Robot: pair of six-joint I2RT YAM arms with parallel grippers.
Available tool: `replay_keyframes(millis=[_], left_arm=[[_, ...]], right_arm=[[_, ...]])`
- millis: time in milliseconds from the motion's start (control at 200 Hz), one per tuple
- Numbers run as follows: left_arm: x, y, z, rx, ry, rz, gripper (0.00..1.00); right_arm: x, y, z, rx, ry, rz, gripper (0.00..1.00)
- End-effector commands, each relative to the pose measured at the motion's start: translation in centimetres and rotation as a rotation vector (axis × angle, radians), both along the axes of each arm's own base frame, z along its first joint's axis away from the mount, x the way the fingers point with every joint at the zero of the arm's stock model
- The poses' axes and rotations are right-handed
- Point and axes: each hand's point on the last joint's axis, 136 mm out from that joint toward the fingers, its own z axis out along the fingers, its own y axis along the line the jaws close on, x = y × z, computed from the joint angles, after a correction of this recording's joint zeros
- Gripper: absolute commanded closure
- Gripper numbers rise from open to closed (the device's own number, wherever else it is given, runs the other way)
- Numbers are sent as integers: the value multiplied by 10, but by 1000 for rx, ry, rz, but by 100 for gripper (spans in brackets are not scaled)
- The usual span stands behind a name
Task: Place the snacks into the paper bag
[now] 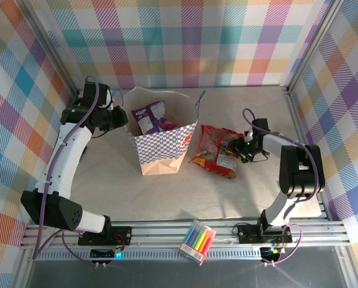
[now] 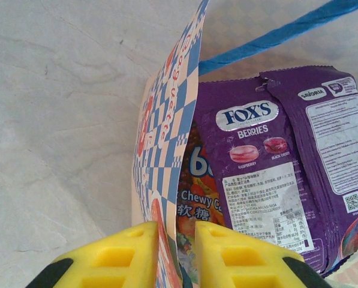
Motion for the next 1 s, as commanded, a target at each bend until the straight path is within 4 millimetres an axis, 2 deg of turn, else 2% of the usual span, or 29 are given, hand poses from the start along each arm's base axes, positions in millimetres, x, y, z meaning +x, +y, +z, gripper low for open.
replay_keyframes(millis=[0, 190, 265, 405, 715, 995], left_arm=[[-6, 2, 11, -1, -9, 5, 76], [-6, 3, 11, 2, -12, 3, 76], [-5, 1, 11, -1, -14, -3, 76], [-5, 1, 15, -1, -29, -11, 76], [-5, 0, 26, -2, -66, -28, 76], [-1, -2, 34, -13, -87, -37, 76]], right_arm=[[-4, -9, -17, -71, 53, -25, 64], [-4, -15, 3, -112, 29, -8, 78], [-4, -16, 19, -121, 2, -6, 83], [-2, -18, 54, -133, -71, -6, 100], [1, -17, 128, -189, -213, 27, 100], [-2, -10, 220, -225, -417, 37, 100]])
